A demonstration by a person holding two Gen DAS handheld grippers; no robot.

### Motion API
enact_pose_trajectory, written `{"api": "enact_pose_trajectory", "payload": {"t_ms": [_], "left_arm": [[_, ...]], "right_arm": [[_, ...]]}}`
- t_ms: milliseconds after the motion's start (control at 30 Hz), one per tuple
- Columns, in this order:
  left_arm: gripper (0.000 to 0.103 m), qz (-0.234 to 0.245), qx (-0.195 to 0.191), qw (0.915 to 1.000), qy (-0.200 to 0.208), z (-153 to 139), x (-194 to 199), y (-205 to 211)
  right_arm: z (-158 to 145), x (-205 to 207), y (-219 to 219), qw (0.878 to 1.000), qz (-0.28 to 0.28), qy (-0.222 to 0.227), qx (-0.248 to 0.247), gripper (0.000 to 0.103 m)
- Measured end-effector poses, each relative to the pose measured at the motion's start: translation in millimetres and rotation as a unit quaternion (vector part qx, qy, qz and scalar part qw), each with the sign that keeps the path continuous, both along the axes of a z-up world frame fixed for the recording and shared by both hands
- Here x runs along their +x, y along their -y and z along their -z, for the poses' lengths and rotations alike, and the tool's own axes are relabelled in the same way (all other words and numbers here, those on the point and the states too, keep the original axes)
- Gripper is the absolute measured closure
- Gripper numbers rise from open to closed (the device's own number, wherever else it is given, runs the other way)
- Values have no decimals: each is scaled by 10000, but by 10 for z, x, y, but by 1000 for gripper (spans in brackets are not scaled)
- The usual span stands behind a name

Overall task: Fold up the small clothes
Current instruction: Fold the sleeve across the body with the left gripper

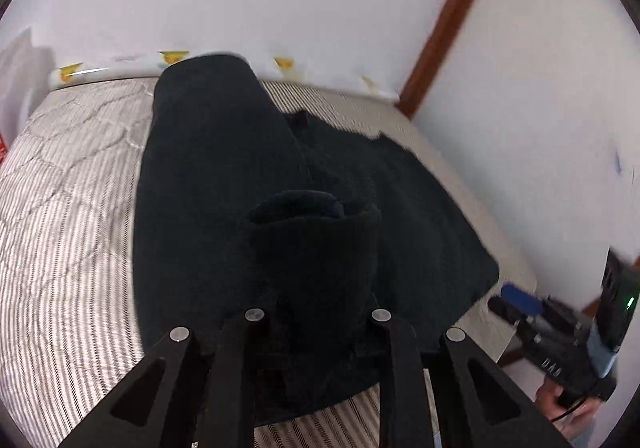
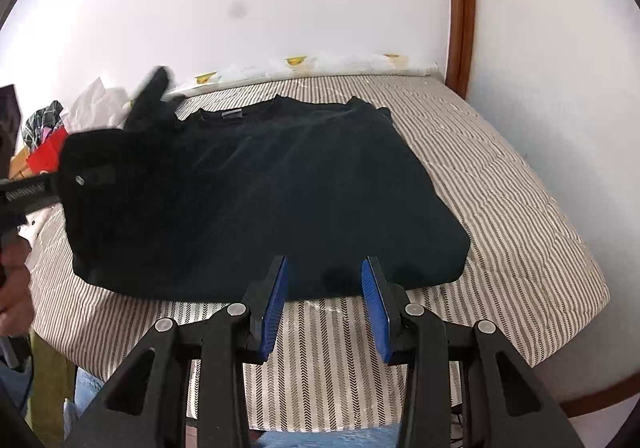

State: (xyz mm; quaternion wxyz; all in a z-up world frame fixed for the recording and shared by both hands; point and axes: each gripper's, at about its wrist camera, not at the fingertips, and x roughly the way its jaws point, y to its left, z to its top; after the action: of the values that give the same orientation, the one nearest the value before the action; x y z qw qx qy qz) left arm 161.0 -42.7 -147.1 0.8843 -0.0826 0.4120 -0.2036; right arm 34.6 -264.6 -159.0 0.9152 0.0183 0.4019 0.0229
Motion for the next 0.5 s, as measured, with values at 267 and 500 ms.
{"api": "enact_pose_trajectory", "payload": {"t_ms": [267,500], "left_arm": [[59,554,-405,9975,149,-106,-214,-172],[42,395,160,9974,573,-93,-595,-461]], "right_arm": [[-96,81,-268,9989,-419,136,129,61],[-231,166,-517,9981,-549,125,268,47]]}}
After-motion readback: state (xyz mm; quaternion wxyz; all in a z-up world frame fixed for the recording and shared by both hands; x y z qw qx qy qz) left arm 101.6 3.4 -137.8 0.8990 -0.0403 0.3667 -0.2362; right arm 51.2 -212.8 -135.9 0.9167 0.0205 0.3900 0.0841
